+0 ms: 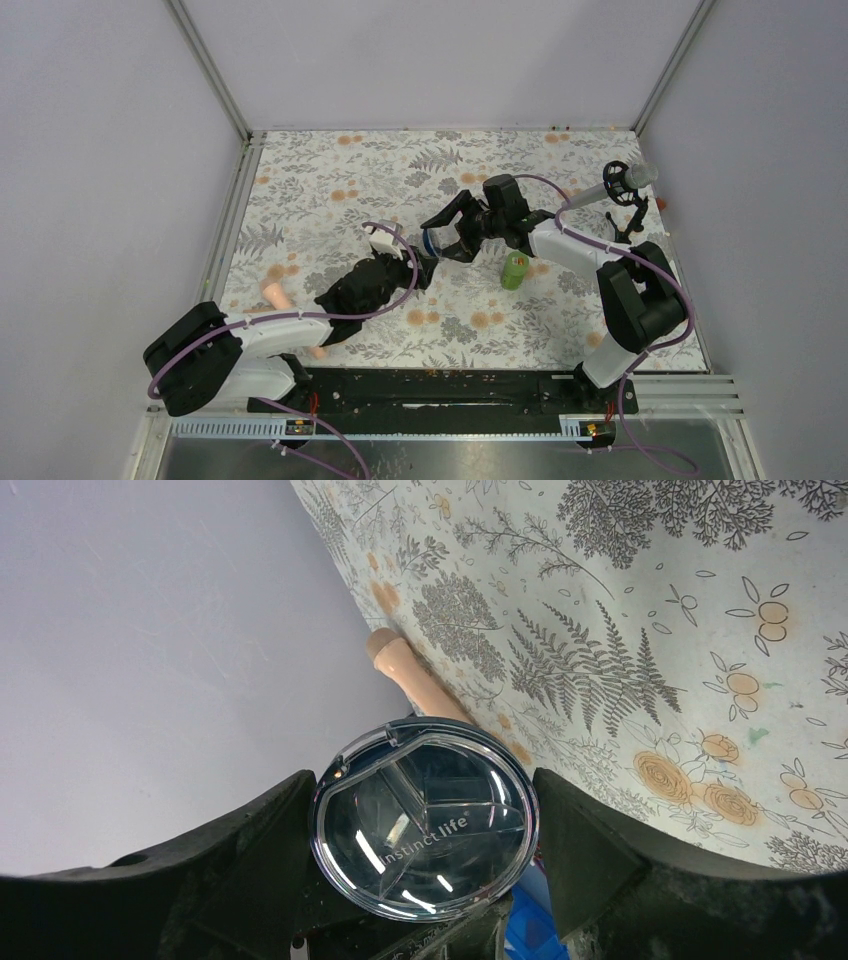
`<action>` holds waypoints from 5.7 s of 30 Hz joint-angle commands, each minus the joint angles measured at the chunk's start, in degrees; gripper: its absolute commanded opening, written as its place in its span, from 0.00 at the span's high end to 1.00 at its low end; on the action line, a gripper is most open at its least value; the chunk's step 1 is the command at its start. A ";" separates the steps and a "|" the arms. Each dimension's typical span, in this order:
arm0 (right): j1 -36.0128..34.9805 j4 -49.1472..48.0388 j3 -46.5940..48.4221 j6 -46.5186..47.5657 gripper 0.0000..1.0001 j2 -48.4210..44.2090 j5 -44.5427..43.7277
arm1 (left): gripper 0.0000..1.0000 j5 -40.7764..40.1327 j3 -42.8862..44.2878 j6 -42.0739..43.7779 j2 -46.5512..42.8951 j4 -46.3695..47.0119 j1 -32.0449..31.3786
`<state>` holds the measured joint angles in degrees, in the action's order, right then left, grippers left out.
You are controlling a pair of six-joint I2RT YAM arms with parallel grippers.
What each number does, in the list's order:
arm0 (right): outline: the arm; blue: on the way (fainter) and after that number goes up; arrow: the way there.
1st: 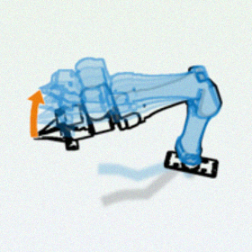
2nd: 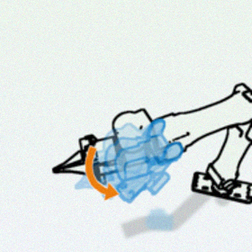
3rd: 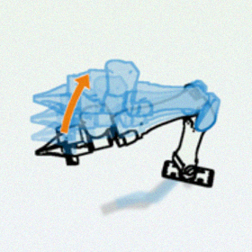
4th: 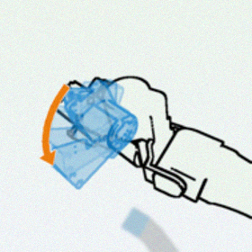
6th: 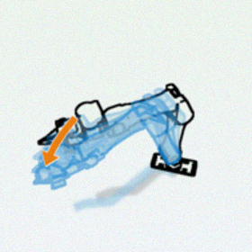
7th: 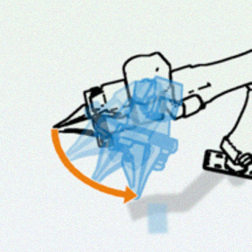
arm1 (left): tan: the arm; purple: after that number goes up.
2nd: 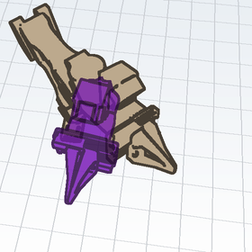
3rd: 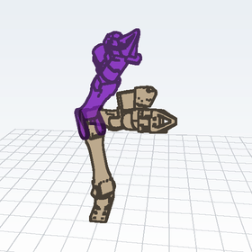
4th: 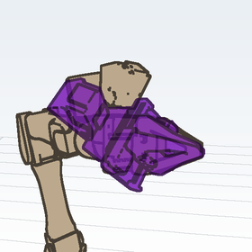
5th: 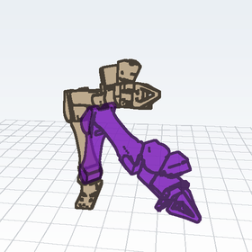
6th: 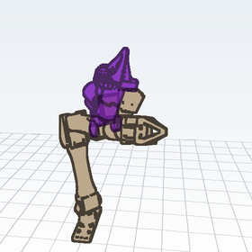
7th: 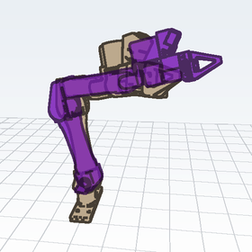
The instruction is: Sort the pills into containers
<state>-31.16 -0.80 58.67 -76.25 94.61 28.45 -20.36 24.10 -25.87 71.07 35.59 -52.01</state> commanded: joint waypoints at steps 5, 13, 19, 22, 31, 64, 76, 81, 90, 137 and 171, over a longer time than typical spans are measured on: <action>-4.05 6.78 -0.04 1.71 0.50 -1.35 -2.02 | 0.34 -11.88 1.13 1.28 0.02 9.81 -0.21; -5.00 6.09 -0.10 1.00 0.51 -1.14 -2.00 | 0.31 -13.11 1.53 0.11 2.93 10.61 -0.31; -5.20 6.76 -0.05 2.34 0.51 -0.99 -2.82 | 0.25 -14.05 5.48 -9.26 2.25 -0.38 0.46; -5.34 7.07 -0.05 3.15 0.51 -0.95 -3.30 | 0.18 -12.47 6.11 -12.96 1.49 -2.54 1.15; -5.44 6.67 -0.10 3.12 0.51 -0.98 -2.62 | 0.06 -8.74 3.55 -11.40 1.48 2.96 2.02; -6.45 8.00 0.18 5.23 0.53 0.64 -2.19 | 0.39 -2.40 0.09 -12.53 3.22 0.50 3.79; -6.37 7.92 -0.83 10.61 0.41 1.96 2.82 | 0.93 8.92 -3.52 -5.76 1.63 5.96 7.01; -5.82 7.97 -1.87 14.26 0.28 1.45 1.55 | 1.00 11.81 -5.11 -5.94 1.39 7.21 7.91; -5.13 8.87 -3.53 18.36 0.13 1.80 0.58 | 1.00 14.30 -7.18 -7.23 4.25 10.27 8.32; -7.56 13.54 -4.75 56.22 0.07 -11.91 -12.50 | 0.99 29.70 -6.70 2.00 1.93 10.91 12.54; -21.51 29.61 24.16 54.98 0.12 17.04 -46.37 | 0.10 -10.67 -12.59 -10.66 -22.25 -16.31 12.53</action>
<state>-52.14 24.91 77.80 -21.80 107.57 -12.93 -31.70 10.79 -33.98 48.62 19.11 -39.68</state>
